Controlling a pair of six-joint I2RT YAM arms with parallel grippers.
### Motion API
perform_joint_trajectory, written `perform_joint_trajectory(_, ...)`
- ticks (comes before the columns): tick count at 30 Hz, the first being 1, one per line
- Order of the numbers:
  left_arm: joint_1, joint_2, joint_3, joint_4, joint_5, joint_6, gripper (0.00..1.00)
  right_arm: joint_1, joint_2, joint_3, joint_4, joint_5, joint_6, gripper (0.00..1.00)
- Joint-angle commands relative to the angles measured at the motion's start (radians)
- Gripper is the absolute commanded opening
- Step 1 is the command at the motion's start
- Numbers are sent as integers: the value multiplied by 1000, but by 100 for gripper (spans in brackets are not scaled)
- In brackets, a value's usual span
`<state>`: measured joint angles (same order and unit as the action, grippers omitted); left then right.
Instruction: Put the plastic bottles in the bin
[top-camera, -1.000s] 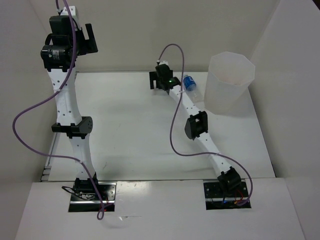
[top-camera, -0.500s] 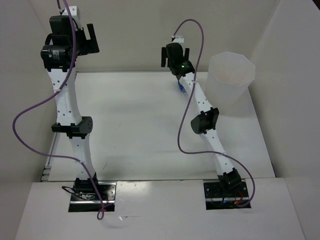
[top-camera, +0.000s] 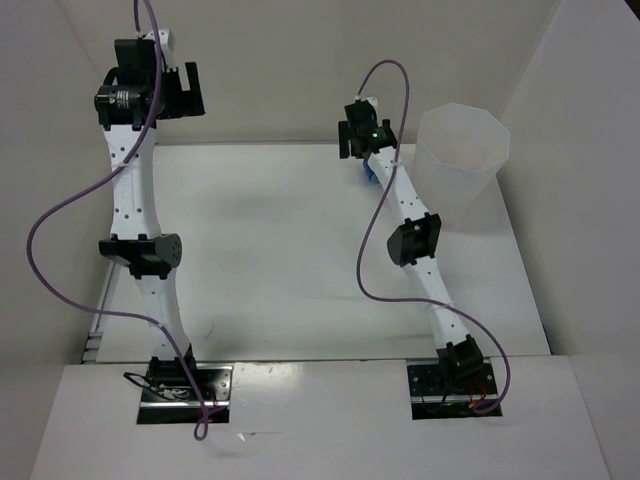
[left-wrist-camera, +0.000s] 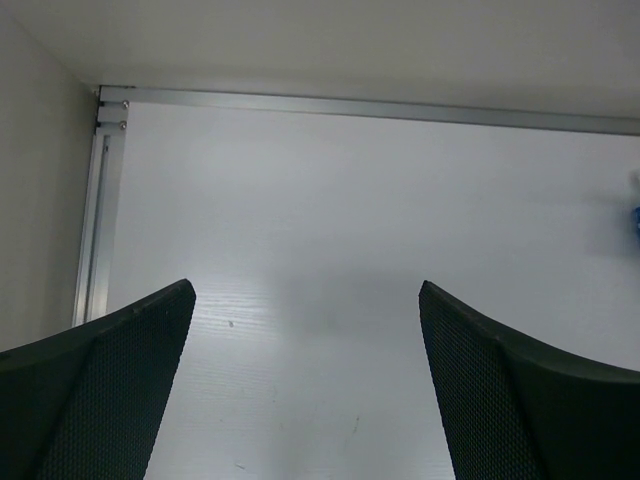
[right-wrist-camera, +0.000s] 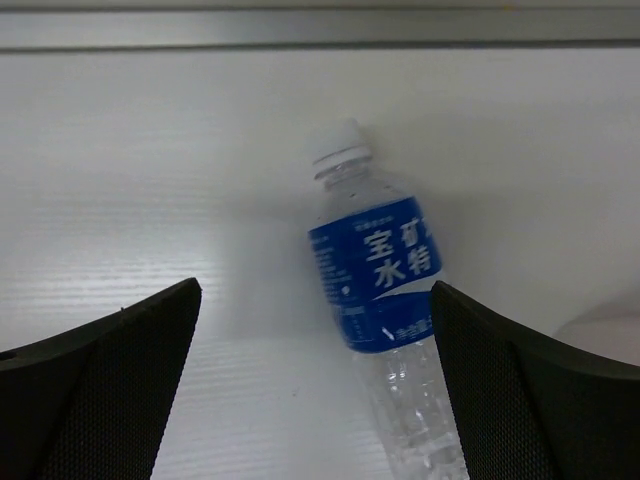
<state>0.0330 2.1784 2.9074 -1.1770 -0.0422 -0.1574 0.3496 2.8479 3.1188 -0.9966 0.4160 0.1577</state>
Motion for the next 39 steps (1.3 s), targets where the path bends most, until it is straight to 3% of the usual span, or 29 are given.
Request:
perform_joint_trajectory(1, 4, -138, -127, 111, 28, 36, 100, -6, 36, 14, -74, -85, -30, 100)
perform_joint_trajectory(5, 4, -270, -331, 197, 5, 45, 100, -30, 54, 14, -83, -63, -21, 100)
perform_joint_trajectory(10, 15, -371, -450, 246, -76, 15, 100, -61, 64, 14, -82, 7, -23, 100)
perform_joint_trajectory(15, 53, -436, -648, 396, 89, -54, 100, -83, 64, 14, -93, -2, -23, 100)
perform_joint_trajectory(19, 126, -494, -926, 641, 400, -134, 100, -83, 24, 14, -82, -60, -23, 100)
perform_joint_trajectory(23, 137, -508, -1071, 712, 367, -162, 100, -83, -28, -11, -73, -69, 2, 100)
perform_joint_trajectory(28, 137, -499, -1136, 751, 395, -171, 100, -83, -68, -34, -73, -11, 65, 100)
perform_joint_trajectory(34, 137, -488, -1160, 772, 404, -160, 100, -74, -124, -55, -141, 255, 239, 100)
perform_joint_trajectory(39, 137, -479, -1160, 781, 413, -149, 100, -74, -151, -98, -194, 320, 380, 100)
